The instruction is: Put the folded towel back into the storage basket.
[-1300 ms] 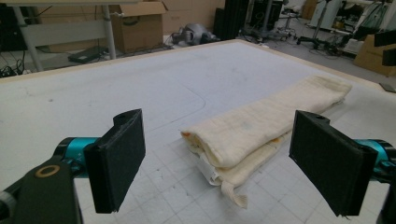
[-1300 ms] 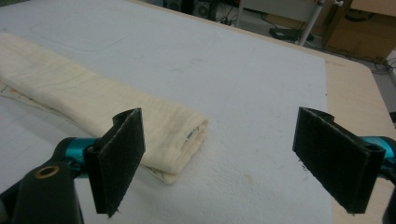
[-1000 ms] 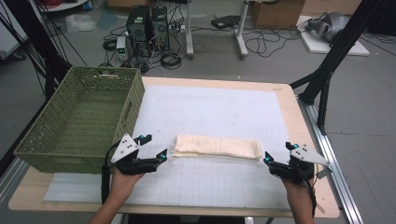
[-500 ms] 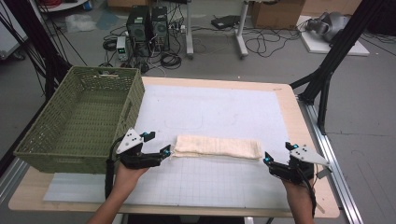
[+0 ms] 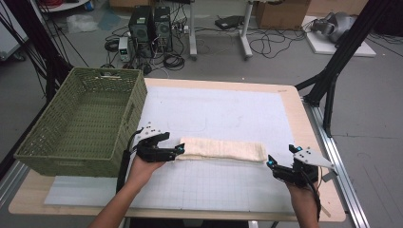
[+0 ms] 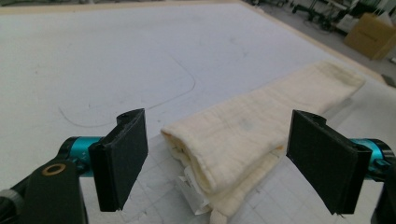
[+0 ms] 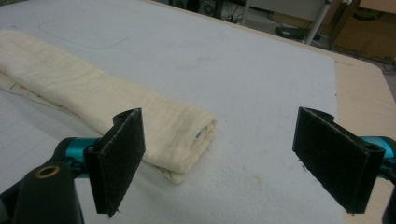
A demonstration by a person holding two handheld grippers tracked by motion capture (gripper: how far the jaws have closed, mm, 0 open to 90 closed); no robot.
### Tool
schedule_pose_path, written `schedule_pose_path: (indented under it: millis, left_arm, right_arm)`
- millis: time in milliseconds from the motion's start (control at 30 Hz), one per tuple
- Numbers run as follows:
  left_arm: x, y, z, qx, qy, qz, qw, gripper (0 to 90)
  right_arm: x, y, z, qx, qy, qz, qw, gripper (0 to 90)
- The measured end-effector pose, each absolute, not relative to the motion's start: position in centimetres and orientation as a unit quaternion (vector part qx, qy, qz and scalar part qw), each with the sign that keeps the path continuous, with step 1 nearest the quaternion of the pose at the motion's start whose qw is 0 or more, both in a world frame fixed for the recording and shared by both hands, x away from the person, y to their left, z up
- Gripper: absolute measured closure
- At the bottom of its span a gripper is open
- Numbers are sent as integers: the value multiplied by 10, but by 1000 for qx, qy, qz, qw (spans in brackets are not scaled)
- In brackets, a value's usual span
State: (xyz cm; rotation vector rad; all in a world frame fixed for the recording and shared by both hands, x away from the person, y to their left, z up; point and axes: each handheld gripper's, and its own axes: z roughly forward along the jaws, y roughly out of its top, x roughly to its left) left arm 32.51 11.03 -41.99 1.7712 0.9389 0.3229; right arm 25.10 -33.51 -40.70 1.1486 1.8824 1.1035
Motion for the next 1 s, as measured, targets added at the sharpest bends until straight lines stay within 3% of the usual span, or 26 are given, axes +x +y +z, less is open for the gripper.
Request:
schedule_pose_path:
  millis: [700,1000]
  left_arm:
    - [353,90,-441,774,422,112,458,256]
    - [352,83,-449,808,396,115,422,325]
  right_arm:
    - [251,-335,-408,436,725,422,325,155]
    - [252,-333,-409,436,728,419,324,155]
